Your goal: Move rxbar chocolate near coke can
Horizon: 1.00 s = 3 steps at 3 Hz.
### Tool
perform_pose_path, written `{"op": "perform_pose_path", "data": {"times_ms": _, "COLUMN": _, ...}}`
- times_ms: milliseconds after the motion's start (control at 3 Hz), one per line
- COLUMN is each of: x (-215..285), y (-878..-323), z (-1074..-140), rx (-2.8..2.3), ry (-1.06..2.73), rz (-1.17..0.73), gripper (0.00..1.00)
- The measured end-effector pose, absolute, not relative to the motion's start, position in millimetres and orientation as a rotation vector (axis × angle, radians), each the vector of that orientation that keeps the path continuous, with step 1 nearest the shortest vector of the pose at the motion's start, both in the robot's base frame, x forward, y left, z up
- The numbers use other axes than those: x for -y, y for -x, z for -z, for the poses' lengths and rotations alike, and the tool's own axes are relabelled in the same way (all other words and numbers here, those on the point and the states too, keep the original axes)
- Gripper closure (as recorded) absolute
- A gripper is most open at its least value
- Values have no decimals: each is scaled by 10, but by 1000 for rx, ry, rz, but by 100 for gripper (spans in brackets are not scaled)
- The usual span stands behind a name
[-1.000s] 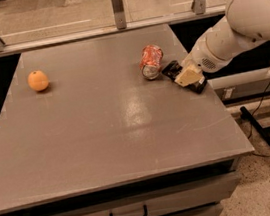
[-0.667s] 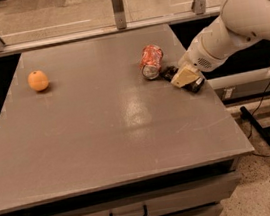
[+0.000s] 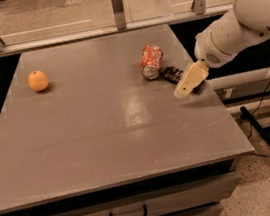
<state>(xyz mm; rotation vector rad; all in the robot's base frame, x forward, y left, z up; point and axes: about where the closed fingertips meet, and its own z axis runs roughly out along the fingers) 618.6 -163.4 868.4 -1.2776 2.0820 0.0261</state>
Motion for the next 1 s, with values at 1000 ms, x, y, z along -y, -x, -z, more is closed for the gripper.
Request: {"op": "perform_pose_path", "data": {"times_ms": 1000, "x": 2442, "y": -5384, "z": -9733, "rx": -1926, "ry": 1098, "rz": -14, "gripper": 0}}
